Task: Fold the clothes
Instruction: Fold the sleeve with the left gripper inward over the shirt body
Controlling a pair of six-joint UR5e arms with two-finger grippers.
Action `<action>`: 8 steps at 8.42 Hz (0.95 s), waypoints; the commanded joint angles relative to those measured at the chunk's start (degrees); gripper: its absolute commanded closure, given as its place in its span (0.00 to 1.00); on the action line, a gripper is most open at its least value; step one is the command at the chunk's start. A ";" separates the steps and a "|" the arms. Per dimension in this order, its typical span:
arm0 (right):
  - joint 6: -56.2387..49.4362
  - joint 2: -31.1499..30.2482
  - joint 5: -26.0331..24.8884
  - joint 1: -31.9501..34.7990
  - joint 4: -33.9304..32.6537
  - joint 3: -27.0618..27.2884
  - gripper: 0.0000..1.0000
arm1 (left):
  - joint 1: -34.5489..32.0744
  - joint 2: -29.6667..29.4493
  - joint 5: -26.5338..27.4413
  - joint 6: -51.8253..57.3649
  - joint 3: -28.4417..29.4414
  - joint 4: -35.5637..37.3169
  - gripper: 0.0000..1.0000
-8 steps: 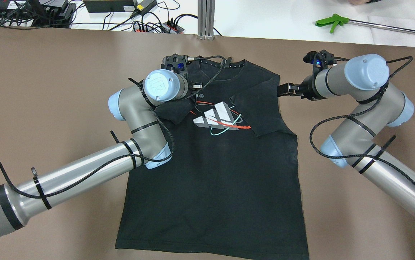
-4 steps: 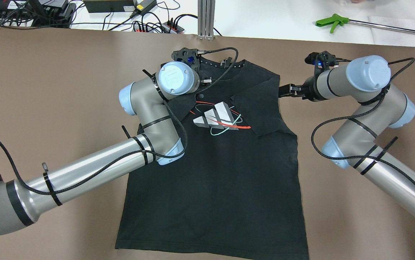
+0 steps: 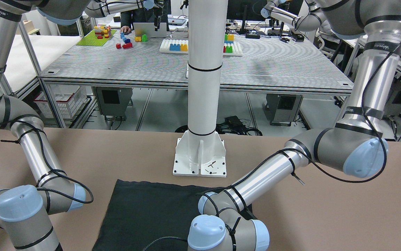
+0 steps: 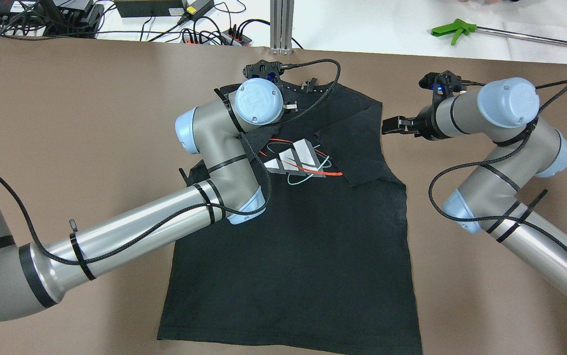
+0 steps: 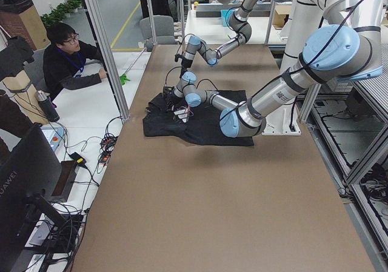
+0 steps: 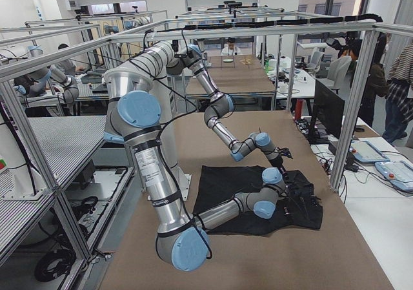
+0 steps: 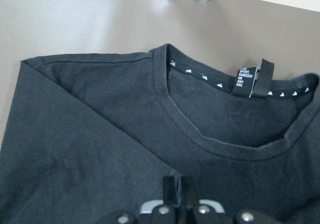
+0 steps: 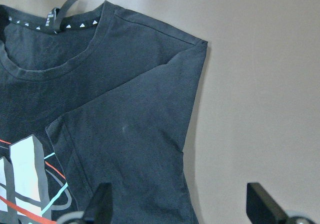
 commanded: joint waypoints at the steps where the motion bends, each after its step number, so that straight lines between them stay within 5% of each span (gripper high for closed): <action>1: -0.03 -0.35 0.09 -0.06 0.00 0.50 0.06 | 0.58 -0.31 2.40 -1.80 -0.39 0.06 0.05; 4: -0.12 -0.44 0.53 0.03 -0.27 0.93 0.06 | -1.61 0.73 -4.87 -2.08 -5.28 -2.14 0.05; 8: -0.47 -5.87 3.06 0.38 -0.97 7.51 0.06 | -1.70 14.23 -12.17 -2.69 -25.11 -1.61 0.05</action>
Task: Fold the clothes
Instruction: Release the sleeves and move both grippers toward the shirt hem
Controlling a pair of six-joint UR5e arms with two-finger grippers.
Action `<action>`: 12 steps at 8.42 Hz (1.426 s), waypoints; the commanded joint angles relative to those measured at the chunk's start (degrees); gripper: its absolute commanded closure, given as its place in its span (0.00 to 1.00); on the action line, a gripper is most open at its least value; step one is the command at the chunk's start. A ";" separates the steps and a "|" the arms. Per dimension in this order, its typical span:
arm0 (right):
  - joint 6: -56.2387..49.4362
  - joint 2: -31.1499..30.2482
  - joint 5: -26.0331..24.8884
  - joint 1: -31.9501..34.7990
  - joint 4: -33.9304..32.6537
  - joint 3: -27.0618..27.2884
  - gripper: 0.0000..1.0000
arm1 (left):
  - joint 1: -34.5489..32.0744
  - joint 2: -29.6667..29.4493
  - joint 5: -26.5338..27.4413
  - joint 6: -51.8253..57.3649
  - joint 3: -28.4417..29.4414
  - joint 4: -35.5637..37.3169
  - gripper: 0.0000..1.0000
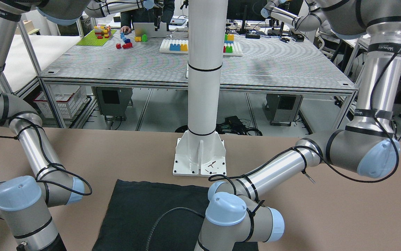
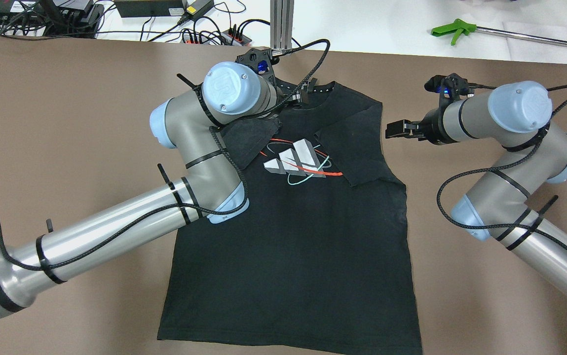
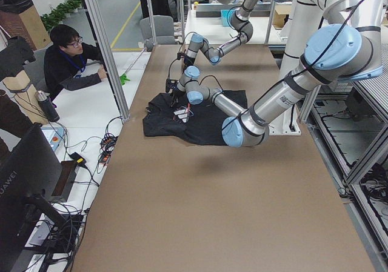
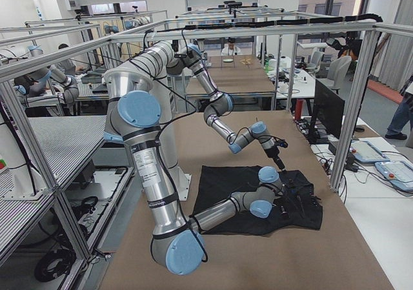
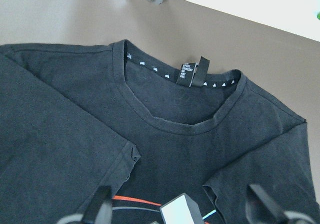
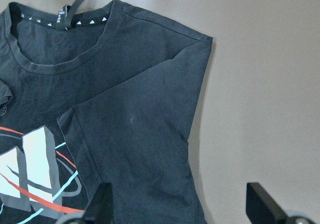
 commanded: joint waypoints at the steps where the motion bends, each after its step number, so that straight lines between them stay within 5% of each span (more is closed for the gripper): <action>1: -0.43 -4.59 6.39 1.47 -0.05 4.98 0.06 | -0.09 13.48 -5.92 -1.65 -16.87 0.43 0.05; 3: -0.61 -9.50 15.80 6.02 0.30 7.36 0.06 | 0.43 23.60 -7.51 -3.23 -31.27 6.09 0.06; 5: -0.61 -17.13 18.91 6.49 0.74 12.43 0.06 | 3.05 29.42 -7.08 -6.56 -44.56 14.46 0.06; 9: 3.05 -34.54 25.13 6.05 14.77 16.77 0.06 | 12.88 37.77 -0.79 -13.61 -54.97 13.08 0.06; 12: 16.48 -35.54 22.29 -5.24 22.07 17.12 0.06 | 15.46 38.41 2.76 -13.27 -55.51 13.17 0.06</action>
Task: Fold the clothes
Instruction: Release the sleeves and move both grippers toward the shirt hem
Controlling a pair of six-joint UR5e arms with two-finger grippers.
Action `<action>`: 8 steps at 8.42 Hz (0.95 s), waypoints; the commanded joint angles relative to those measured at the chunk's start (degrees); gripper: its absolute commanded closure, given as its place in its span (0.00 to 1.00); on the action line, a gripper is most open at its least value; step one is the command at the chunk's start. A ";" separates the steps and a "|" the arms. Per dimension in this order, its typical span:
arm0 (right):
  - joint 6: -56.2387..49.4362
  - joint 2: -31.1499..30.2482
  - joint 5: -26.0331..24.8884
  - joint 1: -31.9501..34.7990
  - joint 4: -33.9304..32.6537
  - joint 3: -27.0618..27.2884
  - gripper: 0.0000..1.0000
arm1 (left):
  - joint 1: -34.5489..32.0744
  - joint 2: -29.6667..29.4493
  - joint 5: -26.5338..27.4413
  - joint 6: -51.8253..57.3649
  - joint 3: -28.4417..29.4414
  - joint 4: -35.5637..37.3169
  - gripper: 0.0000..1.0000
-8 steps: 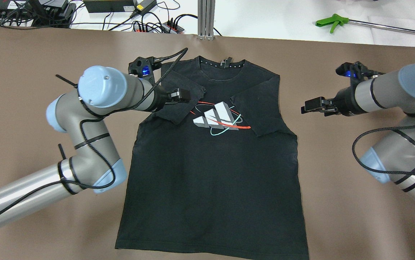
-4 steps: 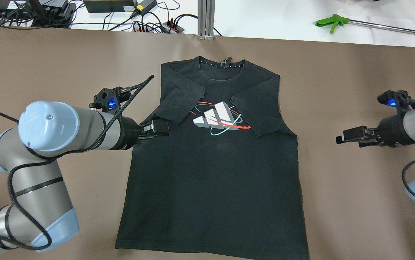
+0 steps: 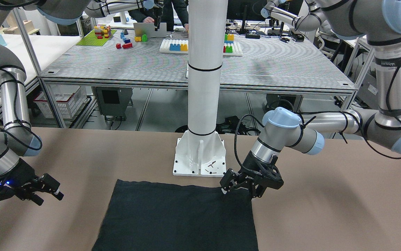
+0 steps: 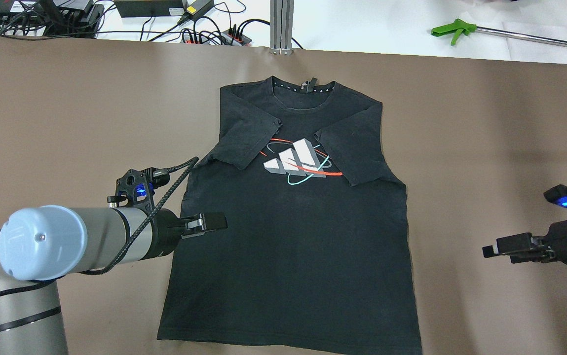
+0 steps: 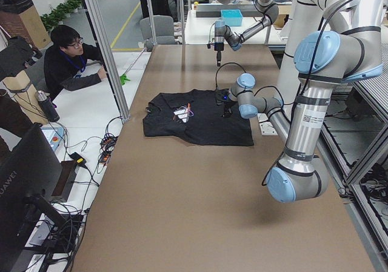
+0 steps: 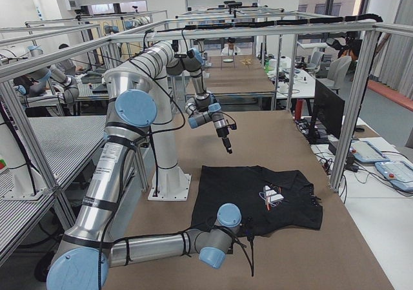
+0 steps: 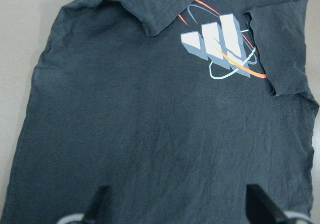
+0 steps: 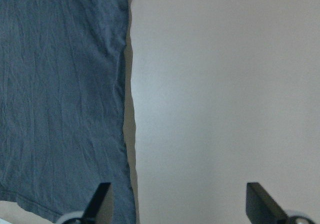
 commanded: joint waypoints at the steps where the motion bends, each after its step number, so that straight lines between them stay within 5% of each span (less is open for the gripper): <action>1: 11.79 -0.86 -6.42 -11.86 7.56 0.31 0.06 | 1.20 0.72 1.44 0.36 -0.66 0.02 0.06; 4: 17.33 -0.59 -18.00 -23.90 8.11 0.57 0.06 | 1.20 2.21 1.88 1.07 -0.66 0.02 0.06; 8: 22.70 1.69 -21.73 -29.38 8.29 1.10 0.06 | 1.29 2.13 2.23 2.21 -0.57 0.02 0.06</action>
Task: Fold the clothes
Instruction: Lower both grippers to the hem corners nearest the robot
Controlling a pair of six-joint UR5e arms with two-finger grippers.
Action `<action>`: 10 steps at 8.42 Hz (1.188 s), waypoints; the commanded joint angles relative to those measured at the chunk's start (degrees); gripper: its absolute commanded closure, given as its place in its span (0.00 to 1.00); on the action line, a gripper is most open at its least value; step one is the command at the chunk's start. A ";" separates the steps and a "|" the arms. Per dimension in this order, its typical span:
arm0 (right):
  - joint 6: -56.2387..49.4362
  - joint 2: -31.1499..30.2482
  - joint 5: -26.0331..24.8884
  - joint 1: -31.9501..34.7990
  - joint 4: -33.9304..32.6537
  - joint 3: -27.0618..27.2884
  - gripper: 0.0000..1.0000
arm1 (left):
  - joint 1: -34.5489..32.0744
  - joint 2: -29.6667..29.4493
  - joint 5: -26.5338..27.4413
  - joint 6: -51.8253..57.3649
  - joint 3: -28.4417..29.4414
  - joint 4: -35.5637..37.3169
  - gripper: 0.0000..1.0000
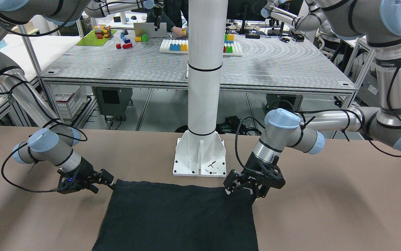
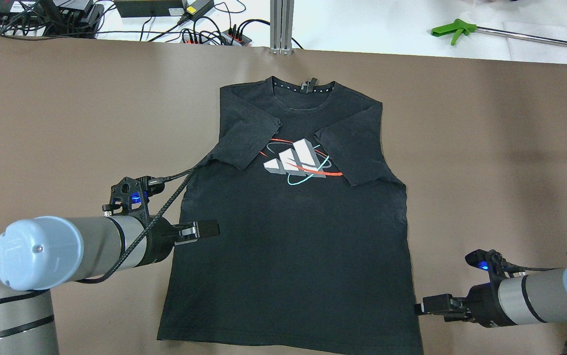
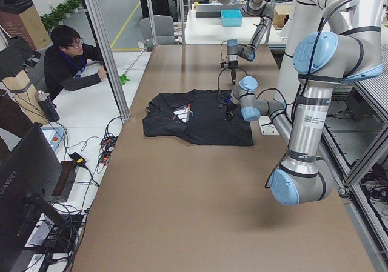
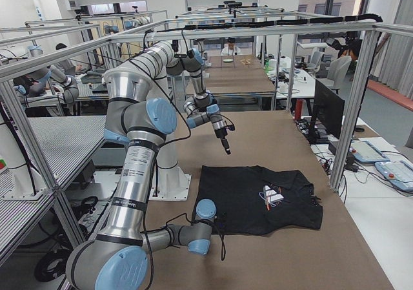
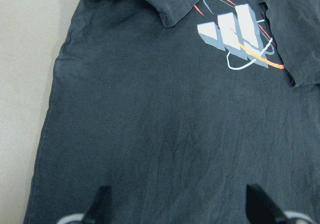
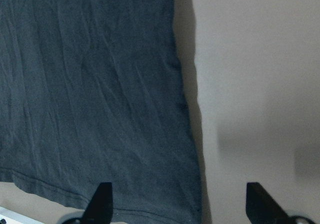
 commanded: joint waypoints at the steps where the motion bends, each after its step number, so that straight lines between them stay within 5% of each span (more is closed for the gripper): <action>1: 2.88 1.58 -3.10 -4.03 -0.05 0.15 0.06 | -0.04 -0.05 0.59 1.29 0.01 0.00 0.06; 10: 2.88 1.41 -5.83 -10.63 -1.11 -1.16 0.06 | -0.04 0.48 2.53 1.38 -0.52 0.00 0.06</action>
